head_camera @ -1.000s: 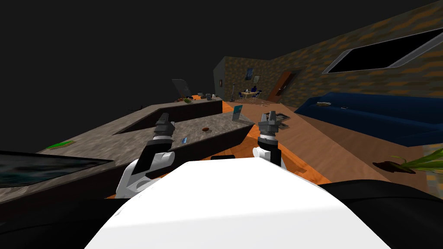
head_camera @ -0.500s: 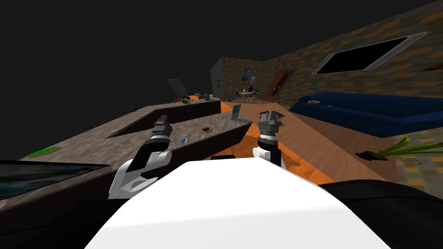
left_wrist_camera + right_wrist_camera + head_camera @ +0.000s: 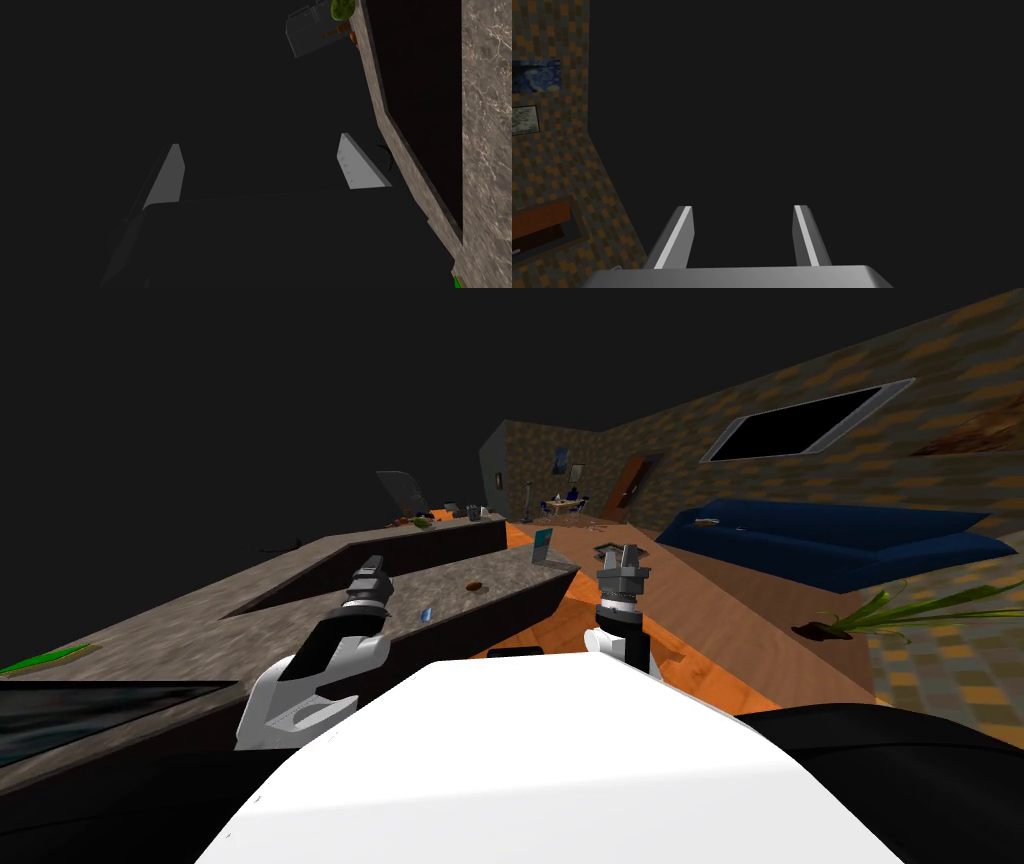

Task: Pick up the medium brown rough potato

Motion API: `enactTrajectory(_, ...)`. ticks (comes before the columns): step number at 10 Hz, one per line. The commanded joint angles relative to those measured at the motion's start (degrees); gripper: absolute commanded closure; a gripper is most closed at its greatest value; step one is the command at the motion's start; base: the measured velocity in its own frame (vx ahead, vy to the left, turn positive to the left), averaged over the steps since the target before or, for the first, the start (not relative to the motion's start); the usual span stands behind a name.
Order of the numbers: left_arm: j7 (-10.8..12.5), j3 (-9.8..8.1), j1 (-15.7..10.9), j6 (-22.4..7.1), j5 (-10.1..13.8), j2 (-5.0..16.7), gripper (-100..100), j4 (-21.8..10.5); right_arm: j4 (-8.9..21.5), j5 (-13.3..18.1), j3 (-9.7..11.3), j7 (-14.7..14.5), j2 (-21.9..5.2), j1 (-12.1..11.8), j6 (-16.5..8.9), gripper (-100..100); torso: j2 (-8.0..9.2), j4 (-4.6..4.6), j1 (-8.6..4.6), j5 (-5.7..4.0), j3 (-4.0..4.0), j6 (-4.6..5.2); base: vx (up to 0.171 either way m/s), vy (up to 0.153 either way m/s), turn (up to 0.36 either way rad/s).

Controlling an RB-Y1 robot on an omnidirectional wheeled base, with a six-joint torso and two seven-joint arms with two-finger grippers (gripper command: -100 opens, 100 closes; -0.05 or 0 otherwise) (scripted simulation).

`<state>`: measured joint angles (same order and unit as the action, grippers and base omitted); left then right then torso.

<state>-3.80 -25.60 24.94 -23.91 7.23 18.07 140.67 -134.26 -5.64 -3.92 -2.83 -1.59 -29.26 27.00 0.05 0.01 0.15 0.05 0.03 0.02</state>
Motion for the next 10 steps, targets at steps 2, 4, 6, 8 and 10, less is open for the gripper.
enactTrajectory(2,-0.1,-1.16,0.0,-3.9,0.8,0.6,-100,-0.2,0.0,0.0,0.0,0.0,0.0,0.0,0.0,0,0.00,0.00,0.01,0.01,0.01,-0.04,-0.027,0.033,-0.047)
enactTrajectory(4,-0.4,-3.07,-0.8,-7.2,1.8,1.3,-100,-0.7,0.0,0.0,0.0,0.0,0.0,0.0,0.0,0,-0.02,-0.01,-0.01,0.00,-0.01,-0.01,-0.038,0.033,-0.145)
enactTrajectory(6,-0.6,-4.96,-1.6,-10.5,2.9,2.1,-100,-1.4,0.0,0.0,0.0,0.0,0.0,0.0,0.0,0,-0.07,-0.01,-0.06,0.00,-0.03,-0.06,-0.019,0.020,-0.083)
enactTrajectory(8,-0.6,-4.96,-1.6,-13.5,2.9,2.1,-100,-1.4,0.0,0.0,0.0,0.0,0.0,0.0,0.0,0,-0.06,-0.01,-0.03,0.00,-0.03,-0.04,-0.022,0.021,-0.058)
enactTrajectory(10,-0.7,-6.82,-2.4,-16.9,4.0,2.8,-100,-2.2,0.0,0.0,0.0,0.0,0.0,0.0,0.0,0,-0.08,-0.02,-0.08,-0.01,-0.05,0.00,-0.024,0.016,-0.161)
